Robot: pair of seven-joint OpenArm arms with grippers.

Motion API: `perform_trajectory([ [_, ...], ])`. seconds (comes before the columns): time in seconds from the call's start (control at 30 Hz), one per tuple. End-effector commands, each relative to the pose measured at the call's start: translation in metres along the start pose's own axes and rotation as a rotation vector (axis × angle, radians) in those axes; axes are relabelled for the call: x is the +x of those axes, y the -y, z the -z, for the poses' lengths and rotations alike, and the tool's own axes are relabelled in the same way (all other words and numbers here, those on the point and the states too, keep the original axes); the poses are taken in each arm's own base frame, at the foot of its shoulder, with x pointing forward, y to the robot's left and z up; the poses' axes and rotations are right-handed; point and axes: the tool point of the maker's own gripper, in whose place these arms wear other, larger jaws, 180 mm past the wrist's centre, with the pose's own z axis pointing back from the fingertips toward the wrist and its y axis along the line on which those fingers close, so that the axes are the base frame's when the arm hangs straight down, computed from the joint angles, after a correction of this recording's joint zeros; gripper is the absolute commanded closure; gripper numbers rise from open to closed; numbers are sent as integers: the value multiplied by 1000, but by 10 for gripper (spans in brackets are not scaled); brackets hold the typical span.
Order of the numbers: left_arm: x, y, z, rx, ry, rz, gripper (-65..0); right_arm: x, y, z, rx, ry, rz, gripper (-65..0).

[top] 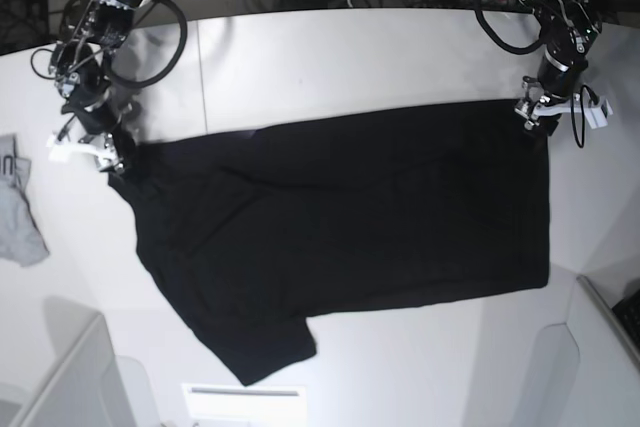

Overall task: Fold the T-shirt properly
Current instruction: 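Release the sleeve and lift both grippers off the shirt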

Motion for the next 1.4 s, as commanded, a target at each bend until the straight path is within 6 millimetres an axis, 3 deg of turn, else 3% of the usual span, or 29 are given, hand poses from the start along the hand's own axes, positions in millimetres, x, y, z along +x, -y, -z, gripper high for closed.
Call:
perform_trajectory([
  [0.0, -15, -11, -2, 46, -70, -2, -337, -2, 12, 0, -51, -9, -3, -365],
  [0.07, -16, -11, -2, 47, -71, -2, -204, 1, 17, 0, -61, 21, 1, -299],
  [0.17, -16, -12, -2, 49, -71, -2, -8, 6, 23, 1, -70, 63, 4, -107],
  [0.23, -12, -14, -3, 53, -69, 7, 0, 8, 24, 0, -71, 75, 4, 0],
  [0.4, -10, -32, -15, 94, -74, 35, 0, 15, 25, -13, -72, 108, -18, 0],
  [0.67, -13, -47, -35, 132, -87, 85, 0, 21, 29, -54, -81, 157, -104, 0],
  [0.83, -4, -43, -52, 133, -68, 152, 0, 13, 33, -81, -97, 164, -146, 0],
  [1.03, -12, -55, -66, 164, -91, 170, 0, -4, 48, -108, -138, 146, -172, 0],
  [1.37, -32, -84, -89, 234, -158, 182, 0, -23, 74, -130, -207, 99, -179, 0],
])
